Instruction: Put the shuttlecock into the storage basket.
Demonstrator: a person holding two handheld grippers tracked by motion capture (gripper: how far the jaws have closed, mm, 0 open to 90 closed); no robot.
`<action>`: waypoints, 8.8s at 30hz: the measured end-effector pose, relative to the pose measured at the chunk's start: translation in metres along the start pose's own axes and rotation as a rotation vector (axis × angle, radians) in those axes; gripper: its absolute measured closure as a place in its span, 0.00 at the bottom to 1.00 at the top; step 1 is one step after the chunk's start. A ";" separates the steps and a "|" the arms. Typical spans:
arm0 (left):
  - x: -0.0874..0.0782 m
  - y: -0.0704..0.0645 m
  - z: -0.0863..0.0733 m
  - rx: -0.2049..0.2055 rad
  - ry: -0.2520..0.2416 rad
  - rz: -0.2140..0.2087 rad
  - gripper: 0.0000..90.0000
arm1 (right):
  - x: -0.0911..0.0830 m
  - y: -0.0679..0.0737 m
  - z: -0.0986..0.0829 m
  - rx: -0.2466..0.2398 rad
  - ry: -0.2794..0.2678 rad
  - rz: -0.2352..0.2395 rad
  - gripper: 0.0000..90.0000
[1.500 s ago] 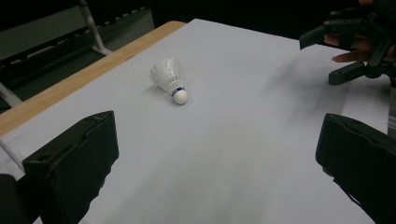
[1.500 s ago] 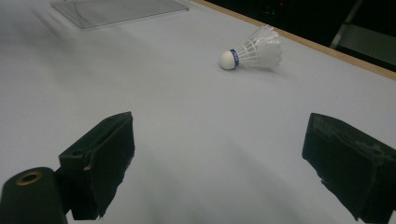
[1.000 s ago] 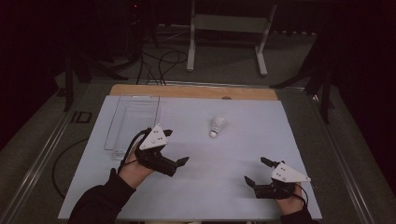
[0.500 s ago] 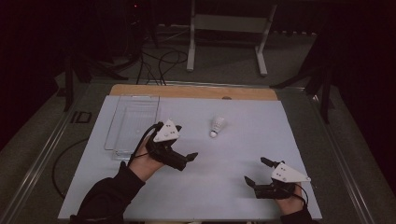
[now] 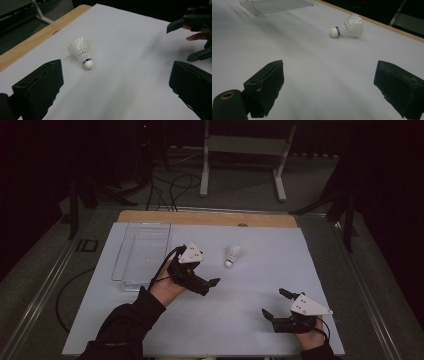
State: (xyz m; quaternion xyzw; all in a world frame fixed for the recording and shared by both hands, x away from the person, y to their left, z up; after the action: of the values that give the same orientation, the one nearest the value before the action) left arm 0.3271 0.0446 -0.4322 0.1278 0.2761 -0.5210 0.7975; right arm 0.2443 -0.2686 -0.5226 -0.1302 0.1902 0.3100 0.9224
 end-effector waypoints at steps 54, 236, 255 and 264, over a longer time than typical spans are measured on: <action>0.105 0.010 -0.007 -0.244 0.336 0.106 0.00 | -0.001 0.000 0.000 0.007 -0.006 0.006 0.10; 0.064 0.004 -0.009 -0.037 0.616 -0.169 0.73 | -0.001 -0.001 -0.001 0.007 0.012 -0.014 0.10; 0.034 0.002 -0.017 -0.005 0.648 -0.180 0.73 | -0.001 -0.001 0.000 0.001 0.008 -0.013 0.10; 0.014 0.003 -0.015 0.022 0.637 -0.202 0.73 | -0.001 -0.001 0.000 0.002 0.013 -0.006 0.10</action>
State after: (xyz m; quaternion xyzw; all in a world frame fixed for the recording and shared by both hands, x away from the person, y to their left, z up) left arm 0.3293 0.0425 -0.4531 0.2648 0.5174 -0.5343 0.6138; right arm 0.2437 -0.2700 -0.5223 -0.1317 0.1962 0.3064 0.9221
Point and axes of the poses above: each handheld gripper's, and its own axes: x roughly forward along the jaws, z roughly out of its top, y roughly to its left, the point moved 3 cm from there along x, roughly forward along the jaws, and after that the axes turned 7 degrees about -z, right-handed, at the moved point
